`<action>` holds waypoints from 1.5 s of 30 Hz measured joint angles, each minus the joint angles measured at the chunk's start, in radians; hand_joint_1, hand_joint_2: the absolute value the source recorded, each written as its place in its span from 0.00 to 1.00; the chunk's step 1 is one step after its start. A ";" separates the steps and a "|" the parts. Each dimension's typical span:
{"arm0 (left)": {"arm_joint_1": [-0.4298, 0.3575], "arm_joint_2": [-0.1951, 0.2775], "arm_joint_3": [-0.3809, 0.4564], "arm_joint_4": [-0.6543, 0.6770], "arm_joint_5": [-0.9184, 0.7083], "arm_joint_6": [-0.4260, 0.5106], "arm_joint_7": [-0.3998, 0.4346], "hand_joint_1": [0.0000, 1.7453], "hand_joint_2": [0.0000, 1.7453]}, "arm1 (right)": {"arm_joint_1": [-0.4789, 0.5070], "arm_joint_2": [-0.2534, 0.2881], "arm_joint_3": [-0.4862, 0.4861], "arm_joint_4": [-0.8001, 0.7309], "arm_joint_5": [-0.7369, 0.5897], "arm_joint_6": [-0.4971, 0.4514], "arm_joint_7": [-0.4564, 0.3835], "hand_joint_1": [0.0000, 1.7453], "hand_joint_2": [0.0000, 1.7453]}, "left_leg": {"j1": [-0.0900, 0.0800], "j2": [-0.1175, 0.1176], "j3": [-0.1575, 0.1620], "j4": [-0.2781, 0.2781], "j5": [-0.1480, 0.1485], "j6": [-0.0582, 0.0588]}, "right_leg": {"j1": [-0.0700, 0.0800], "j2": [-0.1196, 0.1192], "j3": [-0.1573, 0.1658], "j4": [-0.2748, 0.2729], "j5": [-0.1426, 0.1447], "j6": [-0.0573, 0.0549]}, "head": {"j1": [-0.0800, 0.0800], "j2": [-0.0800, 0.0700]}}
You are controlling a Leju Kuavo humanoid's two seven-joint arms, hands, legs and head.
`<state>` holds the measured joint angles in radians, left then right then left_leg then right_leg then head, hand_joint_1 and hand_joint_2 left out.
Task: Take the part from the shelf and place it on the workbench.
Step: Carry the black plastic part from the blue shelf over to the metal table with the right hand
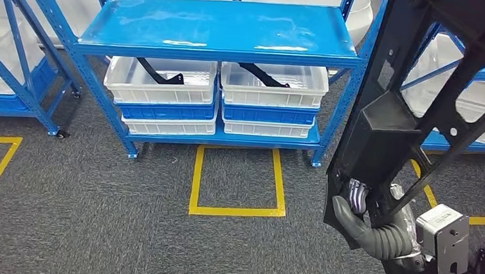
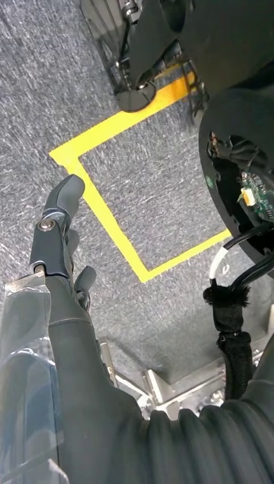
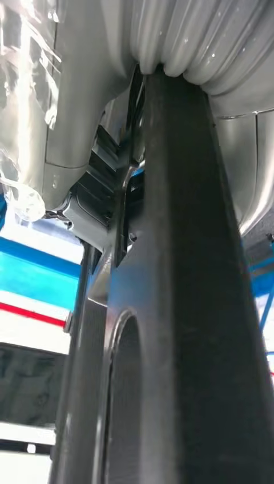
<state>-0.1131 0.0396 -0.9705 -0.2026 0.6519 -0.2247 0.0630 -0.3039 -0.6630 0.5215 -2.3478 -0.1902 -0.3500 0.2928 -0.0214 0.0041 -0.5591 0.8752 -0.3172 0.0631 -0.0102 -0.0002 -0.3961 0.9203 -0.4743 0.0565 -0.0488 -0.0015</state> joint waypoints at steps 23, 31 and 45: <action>0.002 -0.009 -0.019 0.001 0.007 0.042 -0.029 0.00 1.00 | 0.034 -0.015 -0.074 -0.027 -0.081 0.008 -0.043 1.00 1.00 | 0.009 -0.003 0.149 -0.049 -0.112 0.017 | 0.002 0.014 -0.295 0.218 -0.002 0.010 | 0.000 0.000; 0.001 -0.008 -0.019 0.001 0.014 0.055 -0.016 0.00 1.00 | 0.049 -0.022 -0.096 -0.050 -0.046 -0.008 -0.025 1.00 1.00 | -0.004 0.066 0.126 -0.028 -0.104 0.001 | 0.004 -0.060 -0.083 -0.046 0.058 -0.002 | 0.000 0.000; 0.006 -0.014 -0.019 0.001 0.030 0.108 -0.018 0.00 1.00 | 0.103 -0.035 -0.138 -0.107 -0.001 -0.035 0.001 1.00 1.00 | -0.003 -0.058 0.122 0.016 -0.129 0.005 | 0.004 0.071 -0.123 -0.051 0.104 -0.041 | -0.001 0.000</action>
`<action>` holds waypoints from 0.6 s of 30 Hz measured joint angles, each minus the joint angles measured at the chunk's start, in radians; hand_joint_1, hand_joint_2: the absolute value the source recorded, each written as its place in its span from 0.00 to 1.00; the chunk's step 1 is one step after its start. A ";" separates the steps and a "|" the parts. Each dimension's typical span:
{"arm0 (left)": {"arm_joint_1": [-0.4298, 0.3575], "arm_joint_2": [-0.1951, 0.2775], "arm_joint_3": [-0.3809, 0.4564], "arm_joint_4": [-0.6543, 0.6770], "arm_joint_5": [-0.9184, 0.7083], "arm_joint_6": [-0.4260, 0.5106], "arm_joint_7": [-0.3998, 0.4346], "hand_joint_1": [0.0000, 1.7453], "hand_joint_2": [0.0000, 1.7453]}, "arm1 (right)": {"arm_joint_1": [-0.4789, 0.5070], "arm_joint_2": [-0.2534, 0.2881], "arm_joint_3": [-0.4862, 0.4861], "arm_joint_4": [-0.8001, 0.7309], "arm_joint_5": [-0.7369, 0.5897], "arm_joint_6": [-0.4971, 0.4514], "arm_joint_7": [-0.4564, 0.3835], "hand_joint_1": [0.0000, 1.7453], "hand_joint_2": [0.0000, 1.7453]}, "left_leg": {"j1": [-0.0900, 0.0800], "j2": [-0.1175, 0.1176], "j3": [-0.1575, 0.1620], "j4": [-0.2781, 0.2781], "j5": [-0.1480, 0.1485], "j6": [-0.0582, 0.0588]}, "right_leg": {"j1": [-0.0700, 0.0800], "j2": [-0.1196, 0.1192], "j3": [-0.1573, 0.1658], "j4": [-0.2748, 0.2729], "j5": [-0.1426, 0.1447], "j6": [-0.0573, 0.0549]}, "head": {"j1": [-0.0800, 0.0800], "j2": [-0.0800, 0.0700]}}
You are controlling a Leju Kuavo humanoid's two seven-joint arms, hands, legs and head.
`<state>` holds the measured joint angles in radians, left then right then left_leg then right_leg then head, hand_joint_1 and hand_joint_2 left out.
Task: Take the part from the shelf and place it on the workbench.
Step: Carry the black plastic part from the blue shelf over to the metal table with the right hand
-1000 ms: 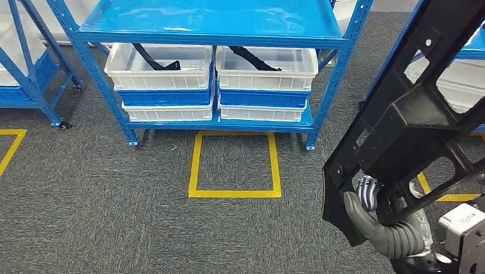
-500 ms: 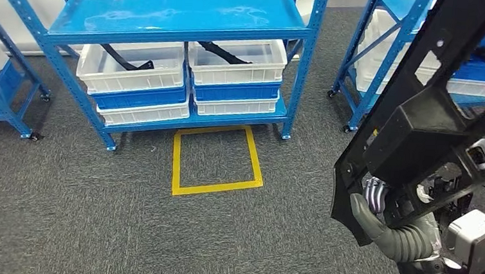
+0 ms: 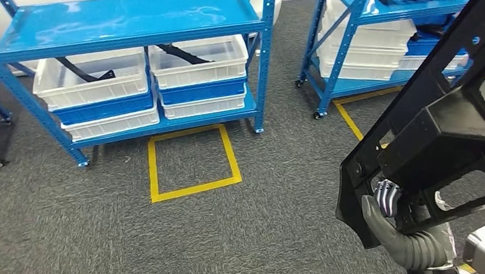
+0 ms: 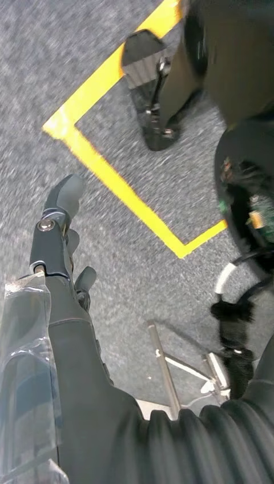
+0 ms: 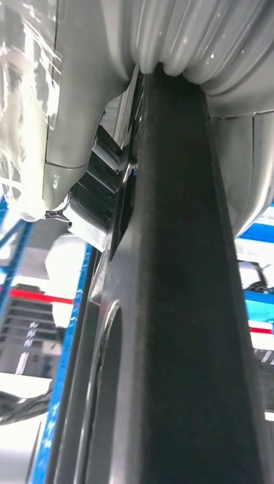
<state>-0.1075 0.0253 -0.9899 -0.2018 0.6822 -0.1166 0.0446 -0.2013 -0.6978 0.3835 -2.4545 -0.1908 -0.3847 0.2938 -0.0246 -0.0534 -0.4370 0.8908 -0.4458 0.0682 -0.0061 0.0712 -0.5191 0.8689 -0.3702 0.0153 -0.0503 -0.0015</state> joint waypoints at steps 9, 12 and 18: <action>0.002 -0.015 0.000 0.000 0.017 0.029 -0.009 0.00 1.00 | 0.056 -0.011 -0.030 -0.042 0.071 -0.017 0.013 1.00 1.00 | 0.015 0.072 0.002 -0.070 0.052 0.007 | -0.008 -0.052 -0.148 0.299 -0.160 0.042 | 0.001 0.000; 0.005 -0.017 0.000 0.000 0.024 0.054 -0.008 0.00 1.00 | 0.077 -0.011 -0.036 -0.053 0.095 -0.020 0.023 1.00 1.00 | 0.029 0.105 -0.006 -0.067 0.056 -0.006 | -0.025 -0.069 -0.119 0.290 -0.143 0.063 | 0.001 0.000; 0.005 -0.018 0.000 0.000 0.036 0.119 0.004 0.00 1.00 | 0.106 -0.014 -0.054 -0.086 0.138 -0.031 0.046 1.00 1.00 | 0.036 0.158 -0.010 -0.039 0.040 -0.053 | -0.038 -0.129 0.036 0.013 -0.054 0.056 | -0.003 0.000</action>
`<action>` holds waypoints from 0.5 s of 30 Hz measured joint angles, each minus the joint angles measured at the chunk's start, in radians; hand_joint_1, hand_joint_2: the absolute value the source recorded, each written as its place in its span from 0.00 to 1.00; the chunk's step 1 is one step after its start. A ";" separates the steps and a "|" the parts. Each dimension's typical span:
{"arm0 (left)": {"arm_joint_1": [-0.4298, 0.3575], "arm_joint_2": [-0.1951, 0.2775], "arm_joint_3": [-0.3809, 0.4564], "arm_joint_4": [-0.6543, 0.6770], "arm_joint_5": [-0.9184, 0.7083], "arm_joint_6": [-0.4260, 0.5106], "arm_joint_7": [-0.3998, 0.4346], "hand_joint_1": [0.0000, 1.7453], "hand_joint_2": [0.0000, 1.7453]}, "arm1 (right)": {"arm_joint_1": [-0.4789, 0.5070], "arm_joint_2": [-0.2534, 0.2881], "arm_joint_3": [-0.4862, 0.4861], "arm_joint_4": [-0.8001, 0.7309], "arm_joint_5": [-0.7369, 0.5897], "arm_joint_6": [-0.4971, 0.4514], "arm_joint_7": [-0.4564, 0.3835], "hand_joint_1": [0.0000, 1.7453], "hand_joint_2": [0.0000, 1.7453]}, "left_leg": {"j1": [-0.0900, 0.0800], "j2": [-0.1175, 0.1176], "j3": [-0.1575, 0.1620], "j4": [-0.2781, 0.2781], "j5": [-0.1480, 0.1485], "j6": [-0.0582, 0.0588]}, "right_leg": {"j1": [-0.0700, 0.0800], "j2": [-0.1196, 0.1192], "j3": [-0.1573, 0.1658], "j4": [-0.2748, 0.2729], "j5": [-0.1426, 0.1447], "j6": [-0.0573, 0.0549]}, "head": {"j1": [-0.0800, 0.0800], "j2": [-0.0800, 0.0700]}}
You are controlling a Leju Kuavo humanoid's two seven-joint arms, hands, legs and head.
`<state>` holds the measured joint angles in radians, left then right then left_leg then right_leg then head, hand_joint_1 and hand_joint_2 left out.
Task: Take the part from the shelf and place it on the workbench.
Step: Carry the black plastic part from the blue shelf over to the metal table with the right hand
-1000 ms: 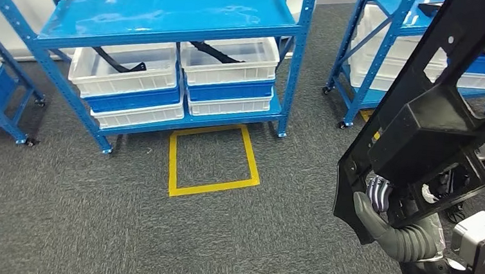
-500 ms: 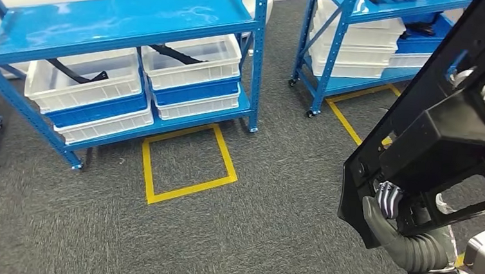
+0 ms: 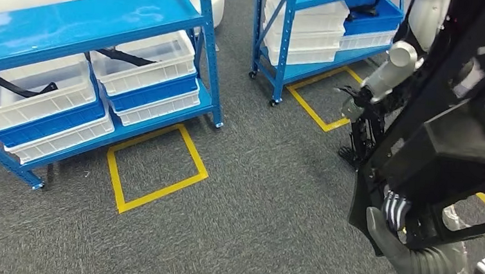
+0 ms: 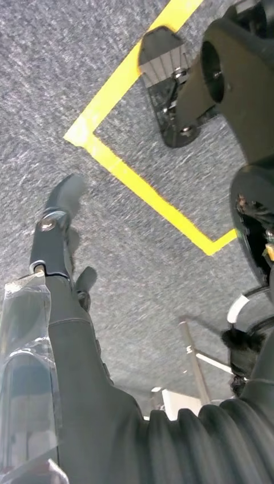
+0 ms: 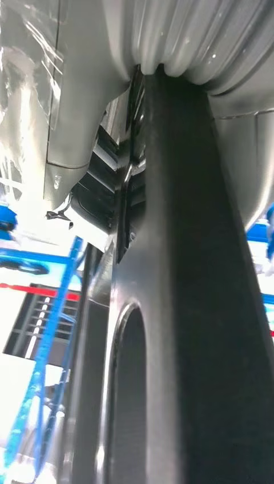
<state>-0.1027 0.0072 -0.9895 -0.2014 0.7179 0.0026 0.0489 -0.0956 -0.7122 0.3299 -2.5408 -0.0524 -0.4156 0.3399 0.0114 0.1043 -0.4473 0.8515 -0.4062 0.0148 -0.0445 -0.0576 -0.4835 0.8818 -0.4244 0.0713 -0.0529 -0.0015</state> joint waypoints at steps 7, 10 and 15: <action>0.002 -0.006 0.000 0.000 0.008 0.019 -0.001 0.00 1.00 | 0.026 -0.001 -0.016 -0.033 0.032 -0.004 0.006 1.00 1.00 | 0.005 -0.091 -0.149 0.335 -0.171 -0.011 | 0.008 0.074 -0.019 -0.002 0.017 -0.037 | -0.001 0.000; 0.002 -0.010 0.000 0.000 0.008 0.021 -0.001 0.00 1.00 | 0.036 -0.001 -0.022 -0.038 0.035 -0.004 0.008 1.00 1.00 | -0.003 -0.106 -0.112 0.242 -0.095 0.011 | 0.014 0.113 -0.017 -0.003 0.019 -0.039 | -0.001 0.000; 0.001 -0.016 0.000 0.000 0.005 0.020 -0.004 0.00 1.00 | 0.044 -0.003 -0.033 -0.042 0.040 -0.005 0.010 1.00 1.00 | -0.020 -0.173 -0.011 0.003 0.003 0.044 | 0.016 0.170 -0.024 -0.009 0.029 -0.025 | -0.001 0.000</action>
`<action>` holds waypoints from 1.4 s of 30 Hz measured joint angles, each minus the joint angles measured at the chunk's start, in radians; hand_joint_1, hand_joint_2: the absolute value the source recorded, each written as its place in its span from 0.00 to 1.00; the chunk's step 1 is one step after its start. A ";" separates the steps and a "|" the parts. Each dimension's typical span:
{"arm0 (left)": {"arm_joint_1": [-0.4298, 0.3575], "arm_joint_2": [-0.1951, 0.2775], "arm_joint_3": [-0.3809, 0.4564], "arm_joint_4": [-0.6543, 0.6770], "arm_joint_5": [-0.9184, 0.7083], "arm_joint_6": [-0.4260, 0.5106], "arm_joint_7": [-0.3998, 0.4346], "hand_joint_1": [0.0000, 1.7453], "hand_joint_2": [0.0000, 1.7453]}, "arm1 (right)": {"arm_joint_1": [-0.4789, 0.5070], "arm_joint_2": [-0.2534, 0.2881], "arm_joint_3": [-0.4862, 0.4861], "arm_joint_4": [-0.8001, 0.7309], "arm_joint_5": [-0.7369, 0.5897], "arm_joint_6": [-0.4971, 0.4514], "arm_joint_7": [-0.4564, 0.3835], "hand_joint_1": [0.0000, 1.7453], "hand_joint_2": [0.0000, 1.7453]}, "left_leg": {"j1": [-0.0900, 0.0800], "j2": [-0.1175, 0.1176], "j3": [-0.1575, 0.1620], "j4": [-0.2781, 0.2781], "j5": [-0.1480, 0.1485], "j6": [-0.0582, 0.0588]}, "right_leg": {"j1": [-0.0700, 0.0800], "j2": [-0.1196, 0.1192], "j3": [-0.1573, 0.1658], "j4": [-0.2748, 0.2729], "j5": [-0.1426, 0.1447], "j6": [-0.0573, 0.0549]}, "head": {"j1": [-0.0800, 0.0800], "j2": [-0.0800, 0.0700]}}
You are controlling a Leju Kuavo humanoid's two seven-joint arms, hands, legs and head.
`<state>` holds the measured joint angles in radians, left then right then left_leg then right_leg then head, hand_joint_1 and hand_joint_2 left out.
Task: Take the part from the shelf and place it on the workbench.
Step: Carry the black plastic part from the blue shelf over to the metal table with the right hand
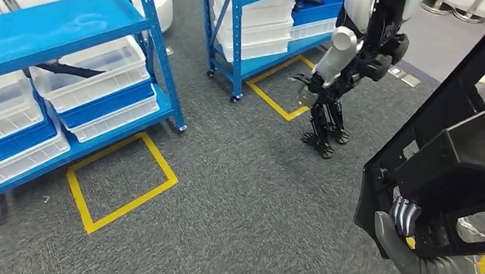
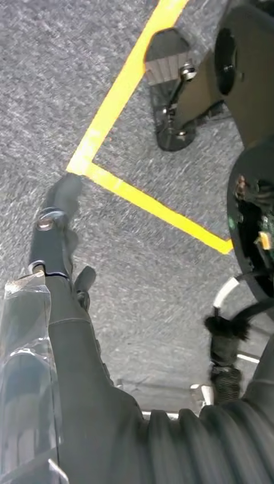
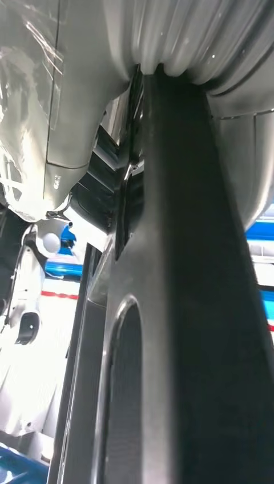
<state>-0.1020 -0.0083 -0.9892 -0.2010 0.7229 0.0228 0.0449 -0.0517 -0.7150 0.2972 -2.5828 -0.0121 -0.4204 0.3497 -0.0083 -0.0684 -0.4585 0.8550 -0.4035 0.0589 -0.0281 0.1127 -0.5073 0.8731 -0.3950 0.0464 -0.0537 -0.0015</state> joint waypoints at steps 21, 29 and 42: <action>-0.002 -0.010 0.000 0.000 -0.008 0.064 -0.019 0.00 1.00 | 0.018 0.000 -0.037 -0.002 0.000 0.007 -0.002 1.00 1.00 | 0.003 0.095 -0.062 0.148 -0.098 -0.040 | 0.003 -0.131 0.017 -0.014 -0.005 -0.023 | -0.001 0.000; 0.002 -0.014 0.000 0.000 -0.005 0.063 -0.018 0.00 1.00 | 0.018 0.000 -0.042 -0.002 -0.009 0.013 -0.006 1.00 1.00 | 0.003 0.011 -0.016 0.050 -0.015 -0.018 | 0.003 -0.034 0.009 -0.013 0.007 -0.018 | -0.001 0.000; 0.001 -0.019 0.000 0.000 -0.004 0.065 -0.019 0.00 1.00 | 0.019 -0.001 -0.053 -0.002 -0.018 0.016 -0.008 1.00 1.00 | 0.008 0.120 0.008 -0.027 0.016 0.009 | -0.003 -0.121 -0.087 0.218 -0.093 0.030 | 0.000 0.000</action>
<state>-0.1008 -0.0278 -0.9892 -0.2010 0.7187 0.0879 0.0263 -0.0327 -0.7156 0.2444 -2.5849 -0.0304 -0.4039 0.3422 -0.0006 0.0516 -0.4503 0.8276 -0.3877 0.0677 -0.0310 -0.0080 -0.5948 1.0913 -0.4884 0.0762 -0.0534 -0.0015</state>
